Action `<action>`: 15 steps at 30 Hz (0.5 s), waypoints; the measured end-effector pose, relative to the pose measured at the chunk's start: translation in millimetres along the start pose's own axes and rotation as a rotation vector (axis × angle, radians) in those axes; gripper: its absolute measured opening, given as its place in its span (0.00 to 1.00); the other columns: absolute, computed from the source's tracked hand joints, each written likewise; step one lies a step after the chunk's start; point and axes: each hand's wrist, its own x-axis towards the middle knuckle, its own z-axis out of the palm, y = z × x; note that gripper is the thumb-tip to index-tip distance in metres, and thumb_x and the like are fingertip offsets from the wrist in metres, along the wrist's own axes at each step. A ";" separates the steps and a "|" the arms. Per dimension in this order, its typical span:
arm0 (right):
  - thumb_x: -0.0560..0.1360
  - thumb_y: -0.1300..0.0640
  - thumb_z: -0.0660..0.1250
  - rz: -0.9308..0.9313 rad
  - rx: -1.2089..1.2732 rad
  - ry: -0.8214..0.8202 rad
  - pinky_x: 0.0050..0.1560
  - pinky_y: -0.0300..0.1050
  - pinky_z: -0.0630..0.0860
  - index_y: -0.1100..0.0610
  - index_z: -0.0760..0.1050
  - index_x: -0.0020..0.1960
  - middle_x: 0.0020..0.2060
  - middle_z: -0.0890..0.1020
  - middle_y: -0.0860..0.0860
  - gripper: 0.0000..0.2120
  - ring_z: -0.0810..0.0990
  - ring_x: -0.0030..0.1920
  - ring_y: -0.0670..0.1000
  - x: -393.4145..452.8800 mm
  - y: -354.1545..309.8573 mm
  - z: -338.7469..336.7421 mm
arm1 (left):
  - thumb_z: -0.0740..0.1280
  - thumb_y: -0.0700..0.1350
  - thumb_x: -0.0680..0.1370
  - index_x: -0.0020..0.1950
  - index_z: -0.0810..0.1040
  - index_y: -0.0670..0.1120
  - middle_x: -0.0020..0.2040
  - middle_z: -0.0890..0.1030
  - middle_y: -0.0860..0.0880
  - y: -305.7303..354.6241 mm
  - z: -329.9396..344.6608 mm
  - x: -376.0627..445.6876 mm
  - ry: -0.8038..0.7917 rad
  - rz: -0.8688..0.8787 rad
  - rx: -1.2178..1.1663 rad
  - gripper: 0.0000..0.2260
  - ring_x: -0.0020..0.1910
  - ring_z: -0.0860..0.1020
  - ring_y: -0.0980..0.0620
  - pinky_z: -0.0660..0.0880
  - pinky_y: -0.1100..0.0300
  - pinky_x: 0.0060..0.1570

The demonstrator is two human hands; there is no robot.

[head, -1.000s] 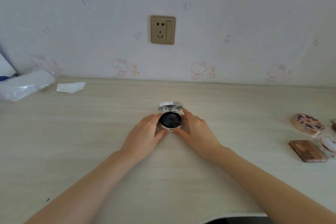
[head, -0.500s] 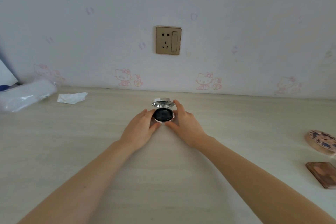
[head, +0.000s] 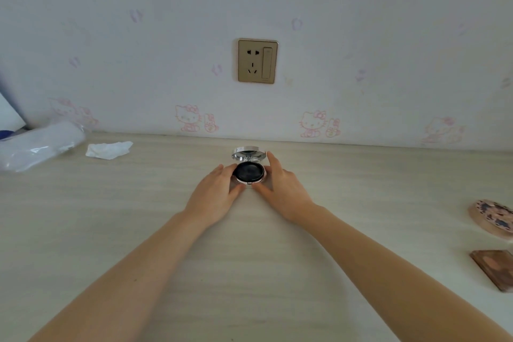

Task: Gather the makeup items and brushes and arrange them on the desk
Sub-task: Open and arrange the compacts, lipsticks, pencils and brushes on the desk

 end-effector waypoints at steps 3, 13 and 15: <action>0.77 0.44 0.63 0.004 -0.015 -0.011 0.58 0.50 0.71 0.56 0.49 0.76 0.63 0.76 0.52 0.36 0.73 0.63 0.56 -3.8 0.2 -3.0 | 0.62 0.51 0.80 0.72 0.66 0.46 0.65 0.74 0.43 0.8 -0.9 -1.1 -0.024 -0.039 0.024 0.22 0.68 0.68 0.44 0.66 0.50 0.65; 0.80 0.50 0.58 0.029 -0.254 -0.033 0.71 0.48 0.61 0.56 0.56 0.76 0.72 0.65 0.56 0.27 0.58 0.75 0.53 -58.3 11.9 -39.0 | 0.62 0.48 0.79 0.72 0.66 0.47 0.66 0.73 0.49 30.0 -5.9 -39.1 0.114 0.015 0.139 0.21 0.68 0.66 0.51 0.71 0.53 0.59; 0.81 0.51 0.57 0.012 -0.304 -0.023 0.71 0.46 0.59 0.56 0.57 0.75 0.72 0.65 0.57 0.25 0.56 0.75 0.52 -76.5 16.2 -51.1 | 0.62 0.47 0.79 0.70 0.68 0.46 0.64 0.75 0.48 44.7 -3.9 -46.8 0.135 0.057 0.127 0.20 0.67 0.68 0.51 0.72 0.54 0.57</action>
